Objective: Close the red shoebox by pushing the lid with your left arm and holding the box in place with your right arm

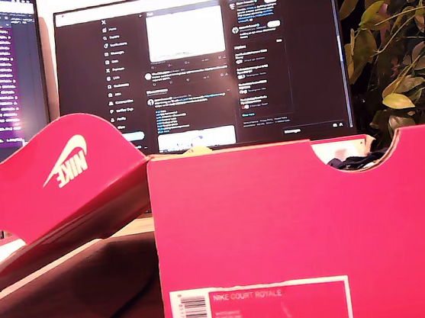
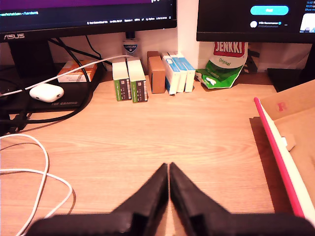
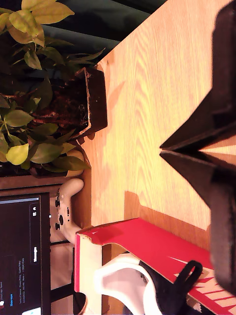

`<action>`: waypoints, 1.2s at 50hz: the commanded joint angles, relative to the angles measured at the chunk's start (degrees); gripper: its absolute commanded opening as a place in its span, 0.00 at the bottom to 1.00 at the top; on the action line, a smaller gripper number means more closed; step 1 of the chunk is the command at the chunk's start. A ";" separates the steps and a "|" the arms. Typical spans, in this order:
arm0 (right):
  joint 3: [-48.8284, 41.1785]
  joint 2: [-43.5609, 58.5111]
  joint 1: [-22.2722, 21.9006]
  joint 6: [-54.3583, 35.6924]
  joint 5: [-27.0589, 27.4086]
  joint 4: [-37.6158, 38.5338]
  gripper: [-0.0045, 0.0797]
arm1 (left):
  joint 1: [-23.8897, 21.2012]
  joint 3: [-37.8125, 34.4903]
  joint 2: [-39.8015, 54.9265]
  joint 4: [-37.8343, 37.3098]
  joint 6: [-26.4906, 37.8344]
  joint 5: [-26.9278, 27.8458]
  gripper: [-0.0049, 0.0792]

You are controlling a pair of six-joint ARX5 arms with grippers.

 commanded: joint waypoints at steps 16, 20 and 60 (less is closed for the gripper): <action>-1.44 -0.37 0.20 0.24 -0.24 0.57 0.04 | 0.02 -1.97 -0.48 -0.26 -0.57 1.07 0.04; -1.44 -0.37 0.20 4.09 -0.52 0.57 0.04 | 0.02 -1.97 -0.48 -0.26 -4.74 2.21 0.04; 6.93 13.09 0.15 23.15 -13.18 -3.34 0.04 | 0.26 1.95 9.94 0.70 -23.91 22.77 0.04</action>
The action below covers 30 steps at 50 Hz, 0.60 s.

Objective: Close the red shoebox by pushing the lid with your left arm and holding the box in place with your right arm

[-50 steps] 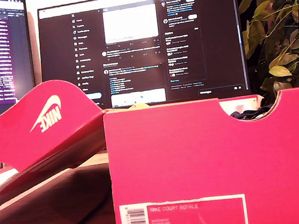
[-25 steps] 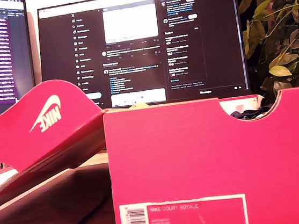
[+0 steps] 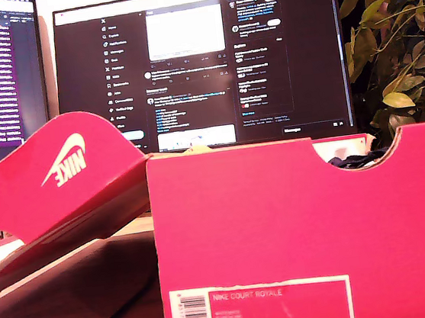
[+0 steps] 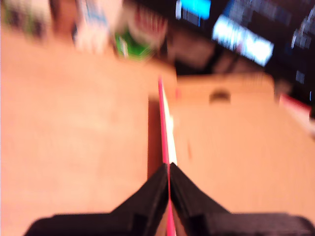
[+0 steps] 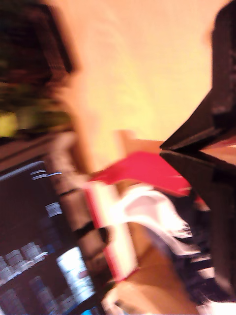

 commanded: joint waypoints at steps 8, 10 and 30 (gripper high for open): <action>1.64 11.28 0.15 0.39 -5.46 2.38 0.04 | 0.90 1.92 9.55 0.50 -0.35 2.80 0.04; 1.77 13.11 0.15 0.39 -7.02 3.76 0.04 | 1.14 2.58 11.37 0.50 -0.31 2.80 0.04; 2.12 31.28 0.15 -0.11 -17.90 13.81 0.04 | 5.81 6.49 37.20 9.25 2.64 11.30 0.04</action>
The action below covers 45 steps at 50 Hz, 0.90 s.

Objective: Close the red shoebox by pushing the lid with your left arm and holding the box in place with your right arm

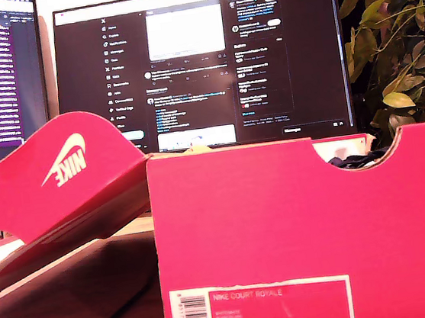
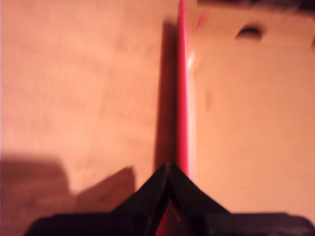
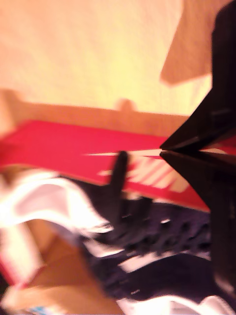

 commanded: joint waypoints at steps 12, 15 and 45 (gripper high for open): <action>0.37 7.45 0.17 -0.28 -4.70 5.66 0.04 | 2.49 3.02 17.86 6.80 3.63 9.70 0.04; 0.37 8.92 0.20 -0.26 -5.55 6.88 0.04 | 2.49 3.72 21.22 8.26 3.56 12.33 0.04; 0.42 14.75 0.22 -0.37 -9.99 11.28 0.04 | 2.43 11.17 28.15 10.84 2.32 27.89 0.04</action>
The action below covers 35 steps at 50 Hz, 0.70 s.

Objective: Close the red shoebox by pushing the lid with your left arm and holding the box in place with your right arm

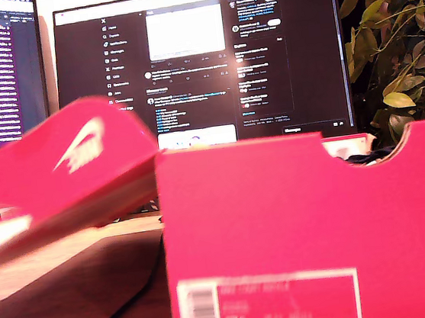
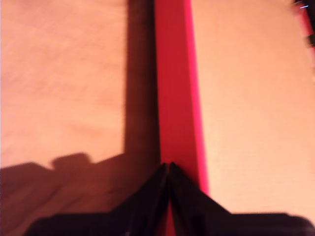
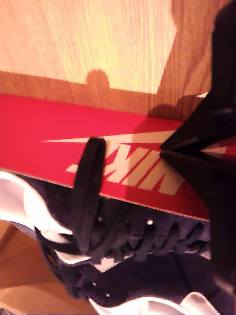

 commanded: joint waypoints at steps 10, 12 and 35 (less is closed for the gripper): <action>0.42 0.31 0.39 -1.14 -2.80 0.66 0.04 | -0.87 2.97 -5.33 -0.02 -3.56 4.57 0.04; 0.42 0.31 0.39 -1.66 -3.23 0.63 0.04 | -0.87 3.13 -6.54 -0.04 -4.79 5.05 0.04; 0.42 0.31 4.50 -1.51 -6.12 0.98 0.04 | -4.48 5.46 -23.63 1.46 -16.04 4.02 0.04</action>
